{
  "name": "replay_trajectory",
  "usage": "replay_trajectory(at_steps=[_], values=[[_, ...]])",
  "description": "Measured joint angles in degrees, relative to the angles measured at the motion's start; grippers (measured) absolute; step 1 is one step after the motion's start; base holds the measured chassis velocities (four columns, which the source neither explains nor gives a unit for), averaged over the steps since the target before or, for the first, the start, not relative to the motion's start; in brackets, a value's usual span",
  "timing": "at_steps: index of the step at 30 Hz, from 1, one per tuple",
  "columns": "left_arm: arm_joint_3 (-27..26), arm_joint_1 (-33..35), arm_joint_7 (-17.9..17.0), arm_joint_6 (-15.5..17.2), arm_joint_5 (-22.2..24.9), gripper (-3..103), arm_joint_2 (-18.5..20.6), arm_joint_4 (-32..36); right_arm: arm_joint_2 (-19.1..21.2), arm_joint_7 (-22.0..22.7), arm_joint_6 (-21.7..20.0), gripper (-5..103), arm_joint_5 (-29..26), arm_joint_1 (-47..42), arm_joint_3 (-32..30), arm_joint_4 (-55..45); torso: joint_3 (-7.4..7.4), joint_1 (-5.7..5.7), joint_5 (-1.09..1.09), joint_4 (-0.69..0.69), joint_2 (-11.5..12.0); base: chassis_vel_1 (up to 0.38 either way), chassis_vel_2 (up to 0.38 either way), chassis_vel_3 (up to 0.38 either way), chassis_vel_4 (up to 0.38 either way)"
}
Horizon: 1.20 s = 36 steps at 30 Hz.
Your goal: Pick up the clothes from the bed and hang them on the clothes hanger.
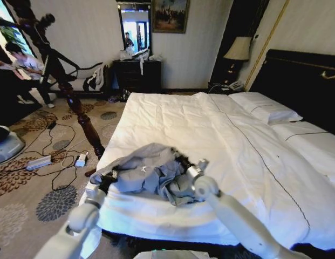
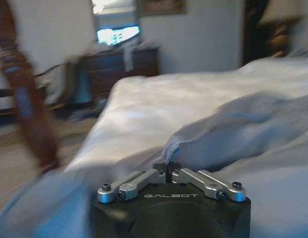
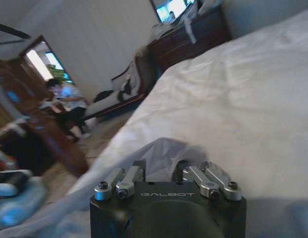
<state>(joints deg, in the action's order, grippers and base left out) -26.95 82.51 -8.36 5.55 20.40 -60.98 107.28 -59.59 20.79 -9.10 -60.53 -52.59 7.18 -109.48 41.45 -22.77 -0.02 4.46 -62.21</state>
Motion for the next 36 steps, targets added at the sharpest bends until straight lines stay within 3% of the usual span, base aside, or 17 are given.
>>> replay_trajectory(at_steps=[1,3,4,5,6,8,10,11,12,13,16,19,27,36], values=[[-1.33,-0.02,-1.46,0.01,-0.85,0,-0.76,-1.16,-0.41,-0.57,0.2,35,-1.07,-0.66,-0.11,-0.93,-0.01,0.01,0.0,0.0,0.0,0.0,0.0,0.0,0.0],[-2.42,-0.05,-2.61,0.03,-1.15,0,-1.22,-1.91,-0.71,-1.54,1.15,35,-1.96,-1.2,-0.42,-1.61,-0.01,0.01,0.02,0.0,0.0,0.0,0.0,0.0,0.0],[-4.79,-0.05,-4.69,0.08,-1.27,0,-1.73,-3.15,-1.01,-4.45,4.56,46,-2.91,-2.12,-1.52,-2.89,-0.01,0.01,0.01,0.0,0.0,0.0,0.0,0.0,0.0],[-6.29,-0.07,-5.73,0.07,-1.03,0,-1.87,-3.68,-1.03,-6.43,7.09,46,-3.23,-2.7,-2.3,-3.54,-0.01,0.01,0.01,0.0,0.0,0.0,0.0,0.0,0.0],[-6.29,-0.07,-5.73,0.07,-1.03,0,-1.87,-3.68,-1.03,-6.43,7.09,46,-3.23,-2.7,-2.3,-3.54,-0.01,0.01,0.01,0.0,0.0,0.0,0.0,0.0,0.0],[-7.99,-0.08,-6.83,-0.06,-0.17,0,-1.89,-4.2,-1.02,-8.51,9.78,57,-3.93,-3.37,-3.55,-4.37,-0.01,0.01,0.02,0.0,0.0,0.0,0.0,0.0,0.0],[-8.89,-0.1,-7.13,-0.35,0.46,0,-1.89,-4.44,-1.03,-9.3,11.1,57,-4.8,-3.8,-4.58,-4.91,-0.01,0.01,0.02,0.0,0.0,0.0,0.0,0.0,0.0],[-10.29,-0.29,-7.23,-1.32,1.32,0,-1.89,-4.68,-1.33,-9.62,12.67,68,-7.42,-4.74,-6.67,-5.69,-0.01,0.01,0.03,0.0,0.0,0.0,0.0,0.0,0.0],[-10.58,-0.42,-7.23,-1.6,1.65,0,-1.94,-4.69,-1.5,-9.31,13.07,68,-8.56,-5.14,-7.48,-5.87,-0.01,0.01,0.03,0.0,0.0,0.0,0.0,0.0,0.0],[-10.73,-0.82,-7.19,-1.94,2.51,0,-2.15,-4.64,-1.74,-7.56,13.62,79,-11.31,-6.58,-9.62,-6.14,-0.01,0.01,0.02,0.0,0.0,0.0,0.0,0.0,0.0],[-10.65,-1.24,-7.13,-2.04,2.95,0,-2.36,-4.43,-1.18,-5.62,13.26,85,-12.26,-8.42,-11.11,-6.45,-0.01,0.01,0.02,0.0,0.0,0.0,0.0,0.0,0.0],[-10.45,-2.04,-7.09,-2.07,3.45,0,-2.69,-3.99,1.68,-1.09,8.95,98,-14.22,-14.22,-12.86,-9.72,-0.01,0.01,0.02,0.02,0.0,0.0,0.0,0.0,0.0],[-11.09,-1.66,-7.69,-1.74,3.84,0,-2.7,-3.1,3.59,-2.29,3.86,100,-14.05,-23.6,-10.2,-13.93,-0.01,0.02,0.01,0.0,-0.02,0.0,0.0,0.0,0.0],[-10.79,0.49,-7.73,-1.62,2.78,0,-3.76,-0.37,2.43,-3.12,0.83,100,-9.66,-20.28,-6.05,-8.07,0.0,0.01,0.02,0.0,-0.01,0.0,0.0,0.0,0.0]])
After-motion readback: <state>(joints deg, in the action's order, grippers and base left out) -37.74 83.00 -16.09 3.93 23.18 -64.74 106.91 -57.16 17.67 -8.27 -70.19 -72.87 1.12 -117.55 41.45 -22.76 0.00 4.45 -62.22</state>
